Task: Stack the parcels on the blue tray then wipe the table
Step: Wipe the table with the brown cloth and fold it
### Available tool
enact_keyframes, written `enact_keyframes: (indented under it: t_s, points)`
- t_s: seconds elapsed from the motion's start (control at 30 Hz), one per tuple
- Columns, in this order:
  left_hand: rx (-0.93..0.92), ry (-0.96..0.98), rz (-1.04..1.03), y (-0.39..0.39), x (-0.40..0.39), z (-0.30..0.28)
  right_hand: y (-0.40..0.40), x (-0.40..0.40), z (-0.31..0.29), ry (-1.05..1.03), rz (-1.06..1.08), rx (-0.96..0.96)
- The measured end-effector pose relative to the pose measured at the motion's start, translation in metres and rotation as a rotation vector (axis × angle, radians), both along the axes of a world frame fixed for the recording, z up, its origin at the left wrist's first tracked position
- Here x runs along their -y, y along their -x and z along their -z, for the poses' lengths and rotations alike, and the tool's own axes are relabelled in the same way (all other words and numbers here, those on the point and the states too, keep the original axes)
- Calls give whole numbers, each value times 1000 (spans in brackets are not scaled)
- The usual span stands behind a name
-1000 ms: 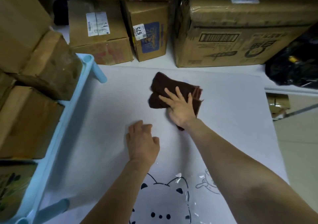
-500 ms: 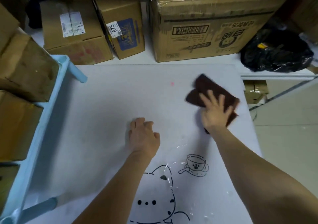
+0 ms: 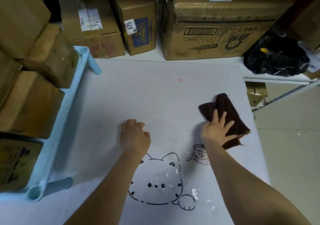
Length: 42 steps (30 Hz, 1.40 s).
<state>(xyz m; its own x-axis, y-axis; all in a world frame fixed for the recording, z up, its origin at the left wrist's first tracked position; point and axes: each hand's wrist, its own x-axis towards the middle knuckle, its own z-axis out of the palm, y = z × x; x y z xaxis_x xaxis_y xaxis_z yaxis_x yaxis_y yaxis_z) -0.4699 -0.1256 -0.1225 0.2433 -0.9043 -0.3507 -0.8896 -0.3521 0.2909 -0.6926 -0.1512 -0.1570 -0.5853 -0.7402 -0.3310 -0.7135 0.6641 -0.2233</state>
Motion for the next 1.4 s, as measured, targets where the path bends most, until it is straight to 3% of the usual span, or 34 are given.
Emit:
enact_keyframes:
  t_s: [0.07,0.2,0.27,0.37,0.4,0.43,0.5,0.6,0.77,0.83,0.97,1.03,1.13,1.3,1.4]
  points:
    - [-17,0,-31,-11,-9,-1,-49,1,-6,5,-203,1]
    - [4,8,-91,-39,-31,2,-118,-28,-5,29,-983,-1]
    - [14,8,-129,-52,-38,3,-108,-13,-2,35,-949,-39]
    - [-4,-1,-173,-65,-43,1,-108,29,-5,-35,-526,-28]
    - [-8,1,-186,-72,-47,0,-125,35,-6,-37,-477,0]
    - [-9,11,-184,-74,-49,-1,-142,33,-8,-10,-521,11]
    - [-7,30,-188,-83,-60,2,-181,6,-4,55,-828,39]
    - [-4,74,-166,-84,-70,4,-184,-29,-1,81,-1129,27]
    - [-77,160,-196,-90,-69,2,-223,49,-13,-61,-883,19]
    - [-73,221,-248,-97,-73,3,-254,43,-14,-56,-985,85]
    - [-24,274,-360,-109,-85,3,-249,-11,-2,31,-1453,221]
    - [-8,300,-359,-111,-89,2,-238,-3,-2,39,-1414,205]
    - [25,307,-334,-113,-88,-1,-258,19,-10,-24,-1192,116]
    - [-54,309,-395,-121,-91,0,-265,-32,-4,-54,-1554,258]
    - [-106,210,-371,-117,-95,-2,-213,-19,-5,-9,-1393,159]
